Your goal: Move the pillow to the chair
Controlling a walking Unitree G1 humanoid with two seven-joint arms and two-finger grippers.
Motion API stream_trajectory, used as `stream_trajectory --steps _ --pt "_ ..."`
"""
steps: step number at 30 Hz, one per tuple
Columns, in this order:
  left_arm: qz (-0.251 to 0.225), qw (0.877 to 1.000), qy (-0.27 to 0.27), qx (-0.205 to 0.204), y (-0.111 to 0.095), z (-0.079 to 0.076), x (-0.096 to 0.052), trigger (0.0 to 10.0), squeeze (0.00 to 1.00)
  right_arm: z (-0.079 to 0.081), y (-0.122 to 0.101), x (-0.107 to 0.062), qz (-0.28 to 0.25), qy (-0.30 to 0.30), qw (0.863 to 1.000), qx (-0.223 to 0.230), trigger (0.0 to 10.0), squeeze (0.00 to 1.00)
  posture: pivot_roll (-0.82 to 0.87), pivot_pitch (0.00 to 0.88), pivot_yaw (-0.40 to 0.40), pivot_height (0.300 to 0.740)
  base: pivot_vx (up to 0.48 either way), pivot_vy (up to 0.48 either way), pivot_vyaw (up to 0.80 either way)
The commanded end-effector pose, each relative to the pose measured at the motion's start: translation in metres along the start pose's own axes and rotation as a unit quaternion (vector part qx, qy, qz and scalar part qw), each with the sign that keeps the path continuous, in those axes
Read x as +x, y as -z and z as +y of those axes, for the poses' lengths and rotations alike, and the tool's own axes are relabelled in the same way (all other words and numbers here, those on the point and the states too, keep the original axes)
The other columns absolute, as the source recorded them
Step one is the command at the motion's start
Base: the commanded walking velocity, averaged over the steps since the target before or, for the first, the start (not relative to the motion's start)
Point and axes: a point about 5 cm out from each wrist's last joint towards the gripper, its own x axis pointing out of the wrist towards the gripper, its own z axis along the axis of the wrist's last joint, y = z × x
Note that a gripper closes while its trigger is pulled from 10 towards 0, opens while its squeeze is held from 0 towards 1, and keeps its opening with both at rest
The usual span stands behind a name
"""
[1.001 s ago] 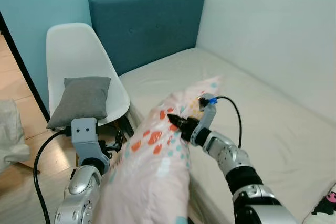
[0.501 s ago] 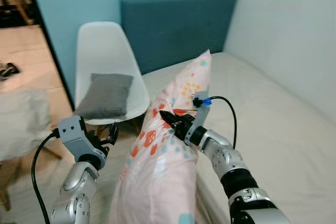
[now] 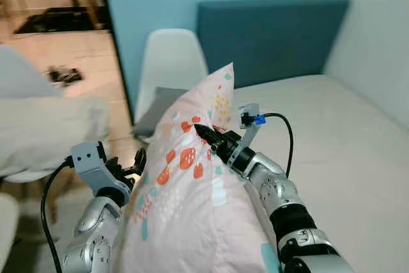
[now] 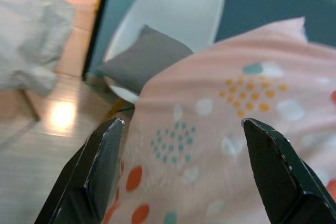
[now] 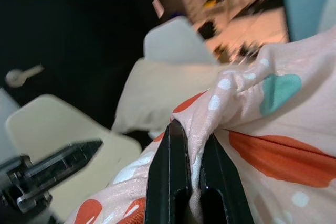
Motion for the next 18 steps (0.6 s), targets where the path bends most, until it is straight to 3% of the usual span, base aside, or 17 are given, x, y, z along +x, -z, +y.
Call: stream_trajectory --steps 1,18 --pt "0.006 1.000 0.002 0.002 0.0018 0.0019 0.0009 10.0 0.00 0.0047 -0.0176 0.0077 -0.035 -0.014 0.999 -0.031 10.0 0.00 0.06 0.000 -0.067 0.740 0.000 0.000 0.76" --pt "0.007 1.000 0.008 0.010 0.0028 0.0015 0.0043 10.0 0.00 0.0058 -0.0152 0.0102 -0.034 -0.016 0.999 -0.031 10.0 0.00 0.06 0.000 -0.064 0.740 0.000 0.000 0.76"
